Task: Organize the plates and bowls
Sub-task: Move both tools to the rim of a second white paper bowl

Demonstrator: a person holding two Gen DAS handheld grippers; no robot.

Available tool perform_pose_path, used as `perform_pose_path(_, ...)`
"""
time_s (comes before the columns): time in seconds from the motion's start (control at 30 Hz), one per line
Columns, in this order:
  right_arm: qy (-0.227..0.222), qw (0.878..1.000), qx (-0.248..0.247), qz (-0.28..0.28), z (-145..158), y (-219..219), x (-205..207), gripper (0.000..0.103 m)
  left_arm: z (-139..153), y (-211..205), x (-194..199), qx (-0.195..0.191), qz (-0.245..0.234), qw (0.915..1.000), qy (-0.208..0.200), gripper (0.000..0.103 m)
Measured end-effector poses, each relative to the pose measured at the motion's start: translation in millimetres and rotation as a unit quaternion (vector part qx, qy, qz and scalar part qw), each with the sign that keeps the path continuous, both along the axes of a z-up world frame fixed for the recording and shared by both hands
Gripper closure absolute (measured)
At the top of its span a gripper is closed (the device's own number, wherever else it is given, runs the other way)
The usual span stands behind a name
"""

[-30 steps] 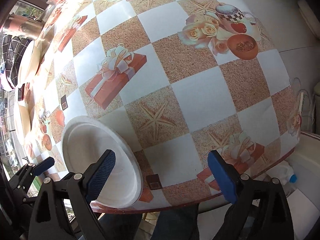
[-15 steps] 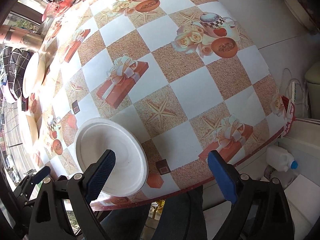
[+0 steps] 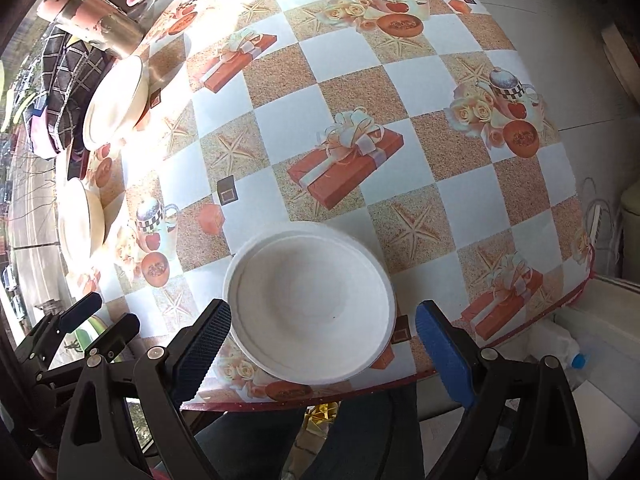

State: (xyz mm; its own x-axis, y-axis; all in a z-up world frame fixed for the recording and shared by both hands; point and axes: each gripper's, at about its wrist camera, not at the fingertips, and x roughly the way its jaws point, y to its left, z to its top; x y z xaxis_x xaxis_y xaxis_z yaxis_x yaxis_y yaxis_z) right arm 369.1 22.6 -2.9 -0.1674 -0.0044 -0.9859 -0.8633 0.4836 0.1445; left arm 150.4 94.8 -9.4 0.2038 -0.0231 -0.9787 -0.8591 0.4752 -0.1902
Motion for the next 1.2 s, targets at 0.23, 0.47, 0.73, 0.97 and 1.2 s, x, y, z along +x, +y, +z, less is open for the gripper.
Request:
perform_pose_path(0.23, -0.002, 0.999, 0.000, 0.052, -1, 24, -34, 0.009, 3, 13, -29, 0.003, 0.035, 0.9994, -0.007, 0.024)
perform_pose_path(0.47, -0.001, 0.995, -0.009, 0.096, -5, 44, -59, 0.000, 5, 21, -54, 0.009, 0.069, 0.9975, -0.012, 0.024)
perform_pose_path(0.73, -0.001, 0.990, -0.009, 0.143, -1, 65, -89, 0.000, 7, 28, -78, 0.013, 0.105, 0.9943, -0.019, 0.024)
perform_pose_path(0.97, 0.002, 0.986, -0.020, 0.164, -3, 75, -109, 0.000, 11, 34, -101, 0.022, 0.136, 0.9902, -0.022, 0.024)
perform_pose_path(1.2, -0.001, 0.982, -0.029, 0.186, -8, 82, -130, 0.000, 13, 42, -122, 0.031, 0.158, 0.9869, -0.013, 0.024)
